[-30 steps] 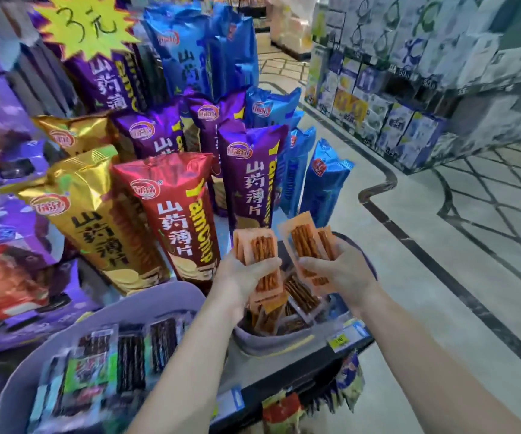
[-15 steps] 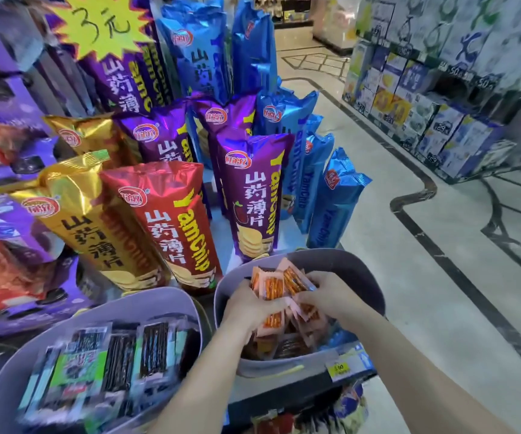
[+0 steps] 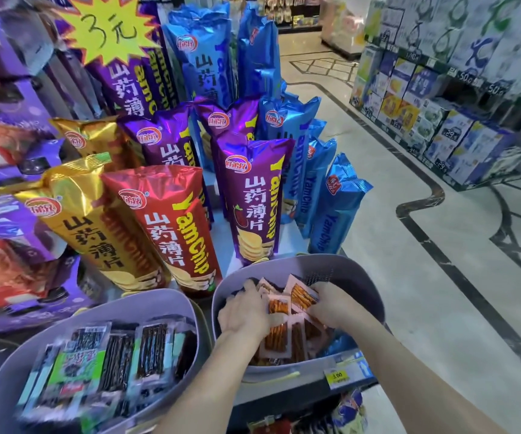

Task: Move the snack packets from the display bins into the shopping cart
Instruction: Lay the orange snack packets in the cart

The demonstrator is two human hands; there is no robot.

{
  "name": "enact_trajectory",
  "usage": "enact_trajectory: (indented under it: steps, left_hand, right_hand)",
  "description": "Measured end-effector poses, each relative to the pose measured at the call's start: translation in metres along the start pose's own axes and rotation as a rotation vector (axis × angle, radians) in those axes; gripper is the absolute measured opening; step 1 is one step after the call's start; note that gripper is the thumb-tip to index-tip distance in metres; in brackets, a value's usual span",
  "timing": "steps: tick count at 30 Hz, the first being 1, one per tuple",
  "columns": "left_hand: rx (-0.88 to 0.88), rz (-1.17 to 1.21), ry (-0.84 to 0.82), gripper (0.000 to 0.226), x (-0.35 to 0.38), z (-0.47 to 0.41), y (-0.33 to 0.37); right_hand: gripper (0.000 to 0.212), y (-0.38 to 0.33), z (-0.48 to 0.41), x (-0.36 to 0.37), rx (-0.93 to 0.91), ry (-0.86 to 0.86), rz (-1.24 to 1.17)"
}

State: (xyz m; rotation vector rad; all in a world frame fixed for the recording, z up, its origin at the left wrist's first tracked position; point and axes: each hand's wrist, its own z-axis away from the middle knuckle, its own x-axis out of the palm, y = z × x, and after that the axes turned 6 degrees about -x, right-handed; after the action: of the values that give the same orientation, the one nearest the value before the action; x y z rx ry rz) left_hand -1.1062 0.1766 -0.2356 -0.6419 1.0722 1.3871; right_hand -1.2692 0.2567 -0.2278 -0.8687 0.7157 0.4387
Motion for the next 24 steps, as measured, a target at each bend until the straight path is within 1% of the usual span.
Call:
enact_trajectory:
  steps: [3,5,7,9,11,13,15,18,24]
  left_hand:
    - [0.027,-0.026,0.015,0.100,-0.002,0.005,0.003]
    - [0.034,-0.029,0.014,0.100,-0.008,0.008,0.004]
    - [0.043,-0.046,0.028,0.093,-0.014,0.012,0.004]
    - [0.075,-0.089,0.083,0.080,-0.019,0.019,0.006]
    - [0.117,-0.125,0.149,0.071,-0.025,0.029,0.006]
    - [0.163,-0.155,0.224,0.068,-0.033,0.039,0.005]
    - [0.174,-0.172,0.296,0.066,-0.041,0.052,0.000]
    - [0.116,-0.166,0.358,0.064,-0.050,0.072,-0.012]
    - [-0.061,-0.203,0.375,0.068,-0.057,0.118,-0.056]
  right_hand:
    - [0.023,-0.002,0.002,-0.001,-0.015,-0.015,0.065]
    - [0.026,-0.004,0.005,-0.002,-0.047,-0.010,0.156]
    - [0.032,-0.004,0.008,-0.004,-0.067,0.017,0.229]
    - [0.040,-0.006,0.014,-0.007,-0.089,0.056,0.305]
    - [0.050,-0.009,0.023,-0.009,-0.120,0.110,0.411]
    - [0.055,-0.014,0.032,-0.010,-0.161,0.179,0.533]
    - [0.054,-0.018,0.040,-0.012,-0.212,0.230,0.632]
    - [0.055,-0.027,0.049,-0.016,-0.285,0.259,0.674]
    - [0.059,-0.054,0.075,-0.009,-0.427,0.236,0.721]
